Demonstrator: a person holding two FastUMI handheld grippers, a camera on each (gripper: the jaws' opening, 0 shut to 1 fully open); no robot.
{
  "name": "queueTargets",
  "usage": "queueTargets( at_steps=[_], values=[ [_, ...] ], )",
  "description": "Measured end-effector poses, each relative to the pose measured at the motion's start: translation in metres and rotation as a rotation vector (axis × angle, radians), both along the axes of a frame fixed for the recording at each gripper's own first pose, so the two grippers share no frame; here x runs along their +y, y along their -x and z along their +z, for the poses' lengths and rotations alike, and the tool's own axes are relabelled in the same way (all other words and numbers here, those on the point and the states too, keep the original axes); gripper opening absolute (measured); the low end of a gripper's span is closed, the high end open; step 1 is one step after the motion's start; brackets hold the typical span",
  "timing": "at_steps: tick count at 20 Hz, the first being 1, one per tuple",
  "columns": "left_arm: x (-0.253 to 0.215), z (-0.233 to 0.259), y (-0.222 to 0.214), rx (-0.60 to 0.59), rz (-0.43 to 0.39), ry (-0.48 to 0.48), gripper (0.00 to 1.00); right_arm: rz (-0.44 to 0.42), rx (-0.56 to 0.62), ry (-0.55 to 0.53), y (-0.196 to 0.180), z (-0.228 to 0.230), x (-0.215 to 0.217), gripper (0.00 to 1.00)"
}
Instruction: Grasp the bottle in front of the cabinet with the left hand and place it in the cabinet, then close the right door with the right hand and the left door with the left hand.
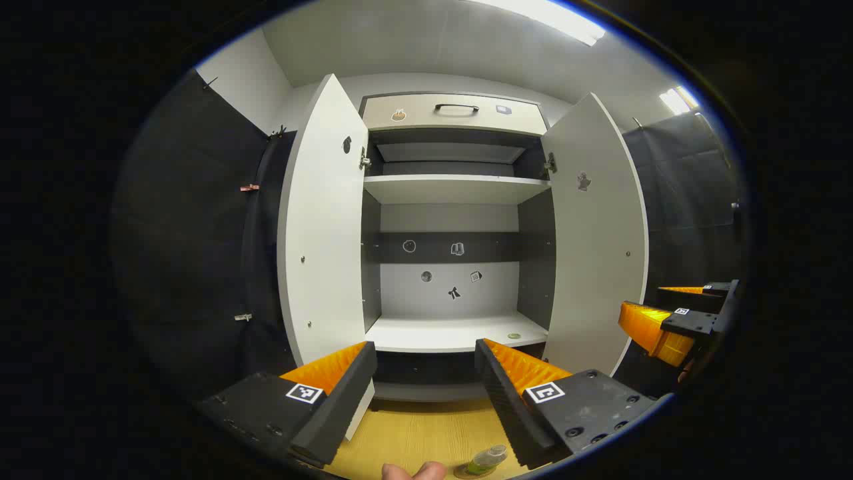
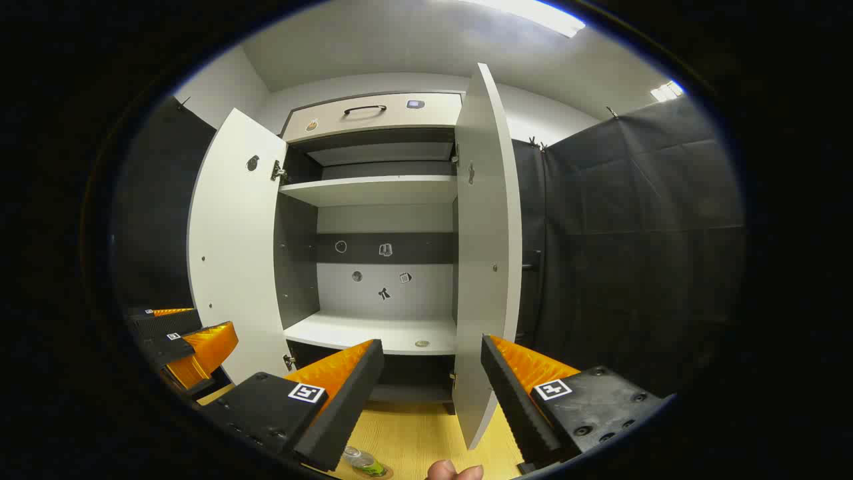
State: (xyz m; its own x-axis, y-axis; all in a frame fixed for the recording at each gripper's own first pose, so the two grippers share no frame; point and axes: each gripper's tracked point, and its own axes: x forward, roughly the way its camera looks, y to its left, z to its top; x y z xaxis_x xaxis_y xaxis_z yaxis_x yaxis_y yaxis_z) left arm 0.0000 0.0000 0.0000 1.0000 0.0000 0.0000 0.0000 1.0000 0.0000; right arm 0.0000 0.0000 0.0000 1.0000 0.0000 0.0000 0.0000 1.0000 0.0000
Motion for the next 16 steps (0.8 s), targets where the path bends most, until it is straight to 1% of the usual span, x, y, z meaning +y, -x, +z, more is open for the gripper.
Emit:
queueTargets(
  at_steps=[3, 16],
  values=[
    [-0.0013, -0.0002, -0.0001, 0.003, 0.0, -0.005, 0.95, 0.011, 0.001, -0.014, 0.0005, -0.0004, 0.0001, 0.98],
    [-0.0055, 0.0023, -0.001, -0.009, -0.005, -0.015, 0.95, 0.028, -0.009, -0.014, -0.0018, 0.0023, 0.0025, 0.98]
  ],
)
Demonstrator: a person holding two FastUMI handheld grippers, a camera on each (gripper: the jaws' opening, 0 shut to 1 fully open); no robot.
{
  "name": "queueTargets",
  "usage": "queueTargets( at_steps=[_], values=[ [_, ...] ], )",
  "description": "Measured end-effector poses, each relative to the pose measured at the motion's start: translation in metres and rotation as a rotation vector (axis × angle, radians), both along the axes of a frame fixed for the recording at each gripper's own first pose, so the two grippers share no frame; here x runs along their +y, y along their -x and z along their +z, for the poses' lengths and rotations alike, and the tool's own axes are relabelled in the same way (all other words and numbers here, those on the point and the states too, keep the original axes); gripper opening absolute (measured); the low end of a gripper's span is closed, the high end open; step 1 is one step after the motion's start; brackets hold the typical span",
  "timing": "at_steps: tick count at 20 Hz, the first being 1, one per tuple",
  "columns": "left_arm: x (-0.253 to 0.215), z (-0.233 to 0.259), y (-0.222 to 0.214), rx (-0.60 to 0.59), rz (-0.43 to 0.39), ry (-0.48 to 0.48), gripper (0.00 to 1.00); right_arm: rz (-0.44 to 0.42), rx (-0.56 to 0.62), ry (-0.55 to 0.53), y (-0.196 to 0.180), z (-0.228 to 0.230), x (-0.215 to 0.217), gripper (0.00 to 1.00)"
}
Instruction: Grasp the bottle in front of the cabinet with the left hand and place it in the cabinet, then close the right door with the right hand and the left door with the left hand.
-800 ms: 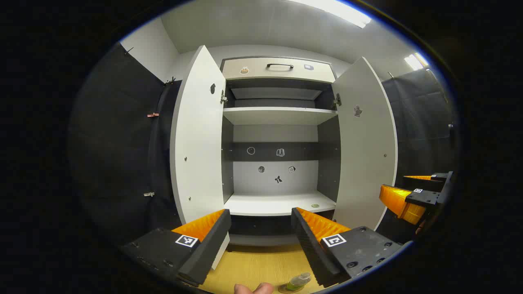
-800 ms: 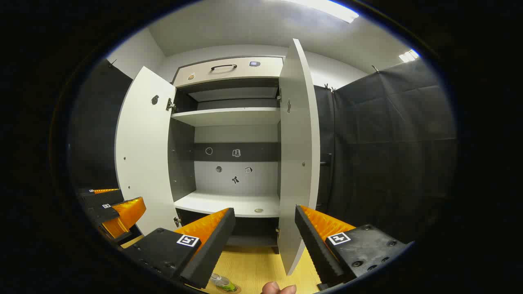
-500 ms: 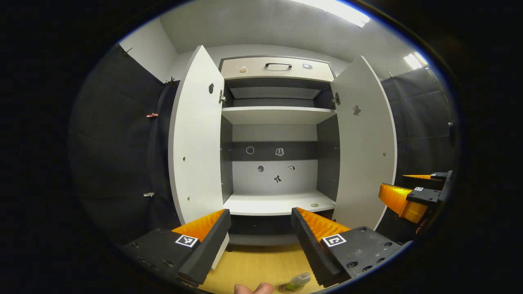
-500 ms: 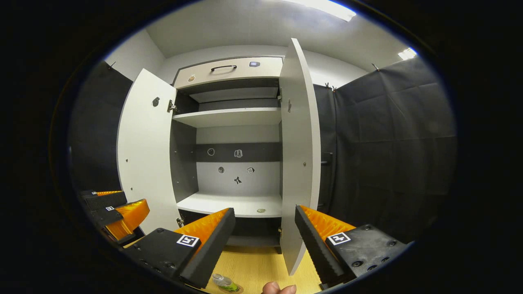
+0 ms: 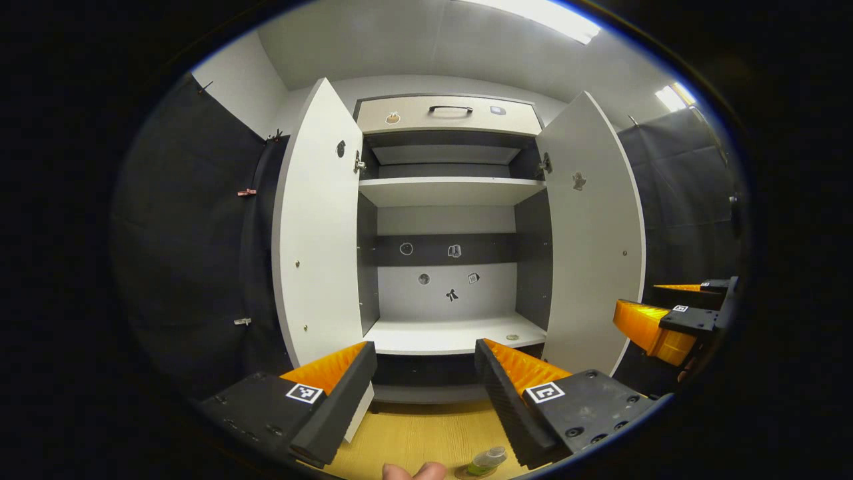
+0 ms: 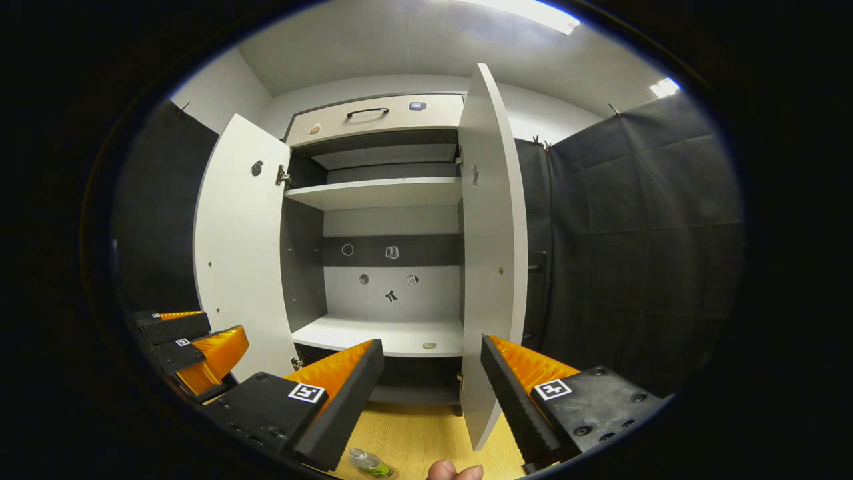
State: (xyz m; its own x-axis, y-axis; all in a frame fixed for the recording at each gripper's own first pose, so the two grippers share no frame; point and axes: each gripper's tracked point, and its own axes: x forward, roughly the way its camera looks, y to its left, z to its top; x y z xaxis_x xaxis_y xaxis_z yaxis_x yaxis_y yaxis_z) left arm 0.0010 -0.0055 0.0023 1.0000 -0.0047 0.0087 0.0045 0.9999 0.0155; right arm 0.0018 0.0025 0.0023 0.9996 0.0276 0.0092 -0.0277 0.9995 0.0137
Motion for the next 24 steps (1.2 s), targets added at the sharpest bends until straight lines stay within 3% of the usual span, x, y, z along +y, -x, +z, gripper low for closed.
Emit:
queueTargets(
  at_steps=[7, 12, 16, 24],
  values=[
    [0.0, 0.001, 0.0, -0.008, 0.0, -0.002, 0.95, -0.014, -0.008, -0.005, 0.0, 0.001, -0.006, 0.98],
    [-0.018, -0.026, 0.006, -0.038, -0.055, 0.025, 0.95, -0.019, -0.028, -0.008, 0.001, 0.008, -0.014, 0.98],
    [-0.042, -0.069, 0.019, -0.075, -0.122, 0.062, 0.92, -0.021, -0.042, -0.003, 0.001, 0.012, -0.025, 0.98],
    [-0.068, -0.209, 0.032, 0.03, -0.135, 0.02, 0.95, -0.033, -0.082, 0.014, 0.001, 0.023, -0.055, 0.98]
  ],
)
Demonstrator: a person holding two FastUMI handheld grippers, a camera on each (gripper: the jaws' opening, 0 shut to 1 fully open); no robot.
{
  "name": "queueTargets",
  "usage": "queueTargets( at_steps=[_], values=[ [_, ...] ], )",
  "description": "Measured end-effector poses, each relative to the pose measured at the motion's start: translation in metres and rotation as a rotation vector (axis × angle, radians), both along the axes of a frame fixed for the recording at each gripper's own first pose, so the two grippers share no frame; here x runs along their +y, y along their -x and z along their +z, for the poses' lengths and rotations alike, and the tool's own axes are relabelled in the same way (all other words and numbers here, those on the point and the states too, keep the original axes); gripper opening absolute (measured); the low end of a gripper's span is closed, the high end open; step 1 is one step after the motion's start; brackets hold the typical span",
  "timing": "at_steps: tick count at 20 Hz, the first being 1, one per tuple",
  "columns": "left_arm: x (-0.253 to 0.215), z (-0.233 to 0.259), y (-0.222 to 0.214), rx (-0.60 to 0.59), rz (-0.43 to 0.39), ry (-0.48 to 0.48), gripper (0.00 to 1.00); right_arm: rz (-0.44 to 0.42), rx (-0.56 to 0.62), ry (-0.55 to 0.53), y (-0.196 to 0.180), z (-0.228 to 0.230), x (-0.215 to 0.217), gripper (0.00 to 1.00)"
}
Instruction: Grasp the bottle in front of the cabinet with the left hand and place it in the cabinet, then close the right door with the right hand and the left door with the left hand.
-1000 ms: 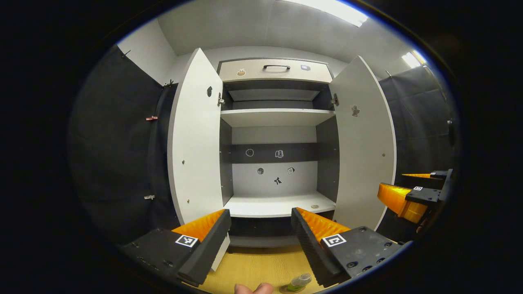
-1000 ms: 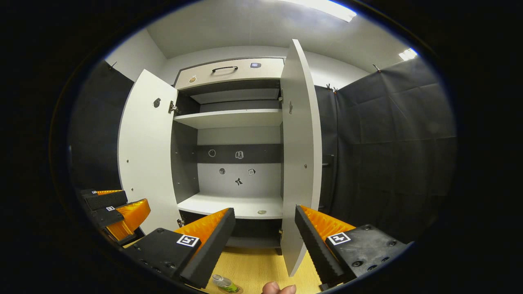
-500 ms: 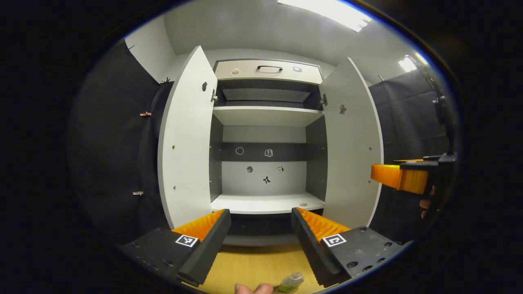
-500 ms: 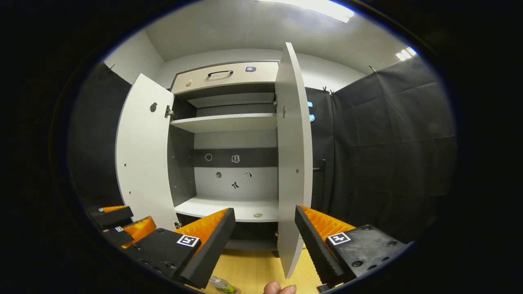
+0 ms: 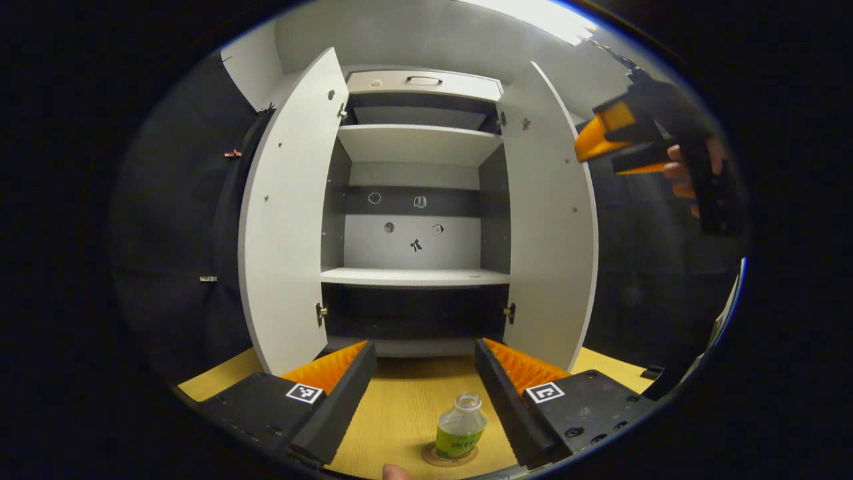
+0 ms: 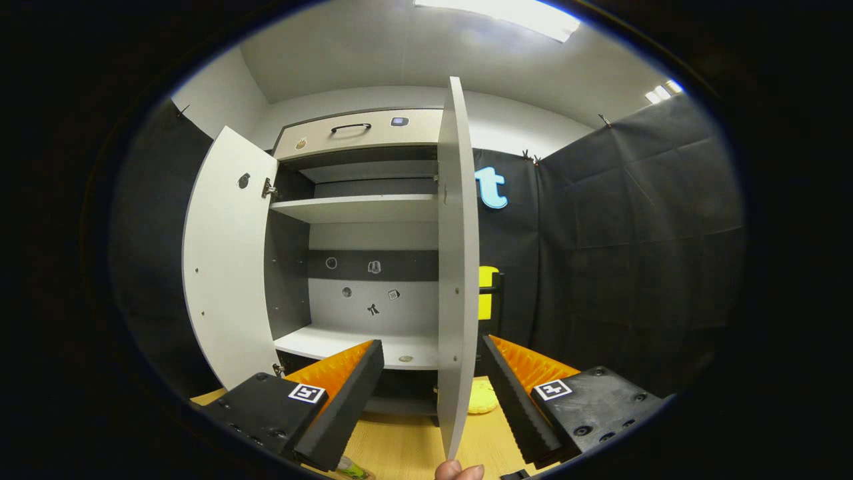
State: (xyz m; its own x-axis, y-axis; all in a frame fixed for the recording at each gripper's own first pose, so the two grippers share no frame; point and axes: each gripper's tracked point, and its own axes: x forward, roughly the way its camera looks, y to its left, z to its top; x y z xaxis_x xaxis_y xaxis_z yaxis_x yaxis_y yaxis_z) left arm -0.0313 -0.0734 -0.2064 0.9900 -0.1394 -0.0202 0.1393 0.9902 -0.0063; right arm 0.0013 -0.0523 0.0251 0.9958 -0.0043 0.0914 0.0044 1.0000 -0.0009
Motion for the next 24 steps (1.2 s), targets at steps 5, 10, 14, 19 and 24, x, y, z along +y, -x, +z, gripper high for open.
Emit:
queueTargets(
  at_steps=[5, 10, 14, 19, 24],
  values=[
    [-0.023, -0.071, -0.003, 0.084, -0.033, -0.007, 0.95, -0.008, -0.041, 0.033, 0.002, 0.01, -0.016, 0.98],
    [-0.038, -0.116, -0.018, 0.124, -0.047, -0.056, 0.95, 0.018, -0.062, 0.069, 0.003, 0.012, -0.018, 0.97],
    [-0.051, -0.143, -0.027, 0.156, -0.063, -0.063, 0.95, 0.023, -0.009, 0.026, -0.002, 0.001, -0.025, 0.97],
    [-0.061, -0.163, -0.041, 0.184, -0.081, -0.068, 0.95, -0.013, 0.022, 0.03, -0.005, -0.008, -0.045, 0.97],
    [-0.06, -0.156, -0.045, 0.191, -0.087, -0.077, 0.8, -0.036, 0.017, 0.043, -0.004, -0.009, -0.057, 0.97]
  ],
)
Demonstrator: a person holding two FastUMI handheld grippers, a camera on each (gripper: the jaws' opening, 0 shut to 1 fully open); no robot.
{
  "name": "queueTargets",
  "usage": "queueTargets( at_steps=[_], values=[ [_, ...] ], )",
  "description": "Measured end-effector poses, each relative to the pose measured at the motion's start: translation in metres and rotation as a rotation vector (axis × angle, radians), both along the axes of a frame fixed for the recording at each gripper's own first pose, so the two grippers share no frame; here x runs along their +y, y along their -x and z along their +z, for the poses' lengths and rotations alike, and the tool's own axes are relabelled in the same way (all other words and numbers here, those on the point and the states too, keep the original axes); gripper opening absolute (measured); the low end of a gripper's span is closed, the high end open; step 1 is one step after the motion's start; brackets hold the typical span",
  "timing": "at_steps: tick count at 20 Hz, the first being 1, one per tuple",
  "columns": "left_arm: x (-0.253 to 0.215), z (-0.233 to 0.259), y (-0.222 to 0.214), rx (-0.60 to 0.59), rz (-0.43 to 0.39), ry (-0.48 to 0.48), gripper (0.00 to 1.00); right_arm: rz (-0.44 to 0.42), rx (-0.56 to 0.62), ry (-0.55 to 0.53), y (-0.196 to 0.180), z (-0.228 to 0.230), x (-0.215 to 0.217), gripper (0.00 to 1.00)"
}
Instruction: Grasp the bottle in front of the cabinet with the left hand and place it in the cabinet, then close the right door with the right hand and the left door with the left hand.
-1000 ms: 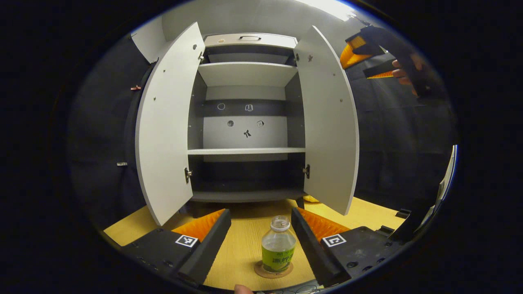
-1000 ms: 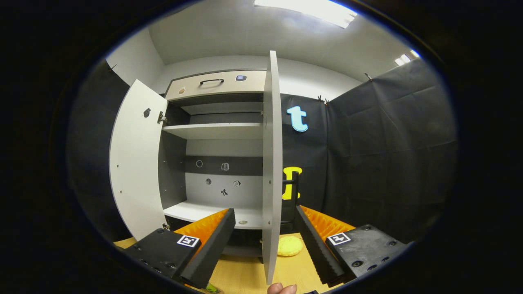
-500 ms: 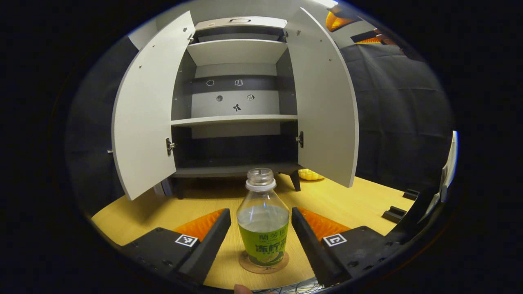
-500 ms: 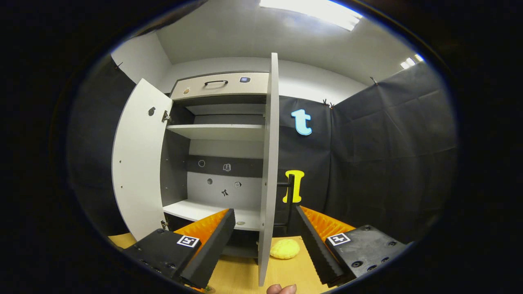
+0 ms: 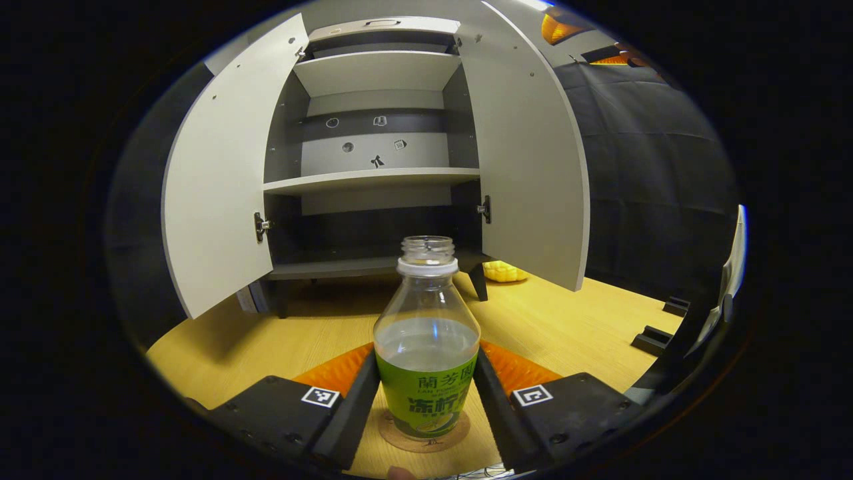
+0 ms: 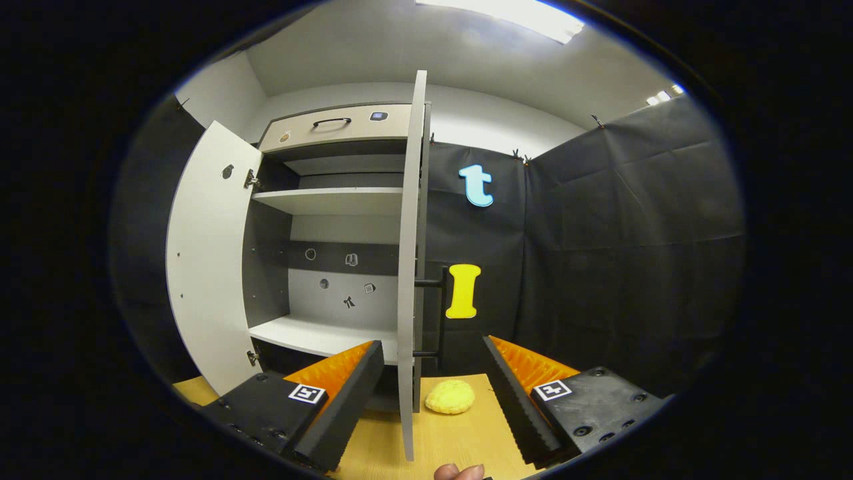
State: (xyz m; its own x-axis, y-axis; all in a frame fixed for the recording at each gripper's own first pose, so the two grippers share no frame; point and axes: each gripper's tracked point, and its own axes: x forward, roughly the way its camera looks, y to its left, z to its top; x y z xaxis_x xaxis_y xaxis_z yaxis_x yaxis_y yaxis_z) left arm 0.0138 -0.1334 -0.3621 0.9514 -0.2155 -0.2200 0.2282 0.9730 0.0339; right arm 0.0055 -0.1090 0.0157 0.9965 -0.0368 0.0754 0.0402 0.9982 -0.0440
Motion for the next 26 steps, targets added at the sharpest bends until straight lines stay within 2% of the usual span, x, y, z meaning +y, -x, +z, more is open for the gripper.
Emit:
queueTargets(
  at_steps=[3, 7, 9, 12, 17, 20, 22, 26],
  values=[
    [0.006, 0.03, -0.01, 0.0, 0.017, 0.002, 0.78, -0.008, 0.0, 0.01, -0.001, -0.002, -0.004, 0.97],
    [0.023, 0.08, -0.034, 0.043, 0.1, 0.063, 0.79, -0.022, 0.016, -0.003, -0.004, -0.009, -0.009, 0.98],
    [0.033, 0.117, -0.049, 0.002, 0.131, 0.101, 0.79, -0.024, 0.013, -0.005, -0.006, -0.008, -0.01, 0.98],
    [0.047, 0.165, -0.069, -0.037, 0.166, 0.105, 0.79, -0.028, 0.055, 0.006, -0.01, -0.019, -0.014, 0.97],
    [0.054, 0.236, -0.104, -0.054, 0.162, 0.141, 0.78, -0.037, 0.105, -0.039, -0.012, -0.033, -0.02, 0.98],
    [0.055, 0.284, -0.136, -0.091, 0.142, 0.139, 0.78, -0.047, 0.112, -0.034, -0.011, -0.037, -0.027, 0.98],
    [0.06, 0.307, -0.161, -0.097, 0.156, 0.141, 0.78, -0.054, 0.119, -0.036, -0.01, -0.04, -0.032, 0.98],
    [0.064, 0.345, -0.214, -0.121, 0.161, 0.101, 0.77, -0.057, 0.11, -0.032, -0.007, -0.039, -0.036, 0.98]
  ],
)
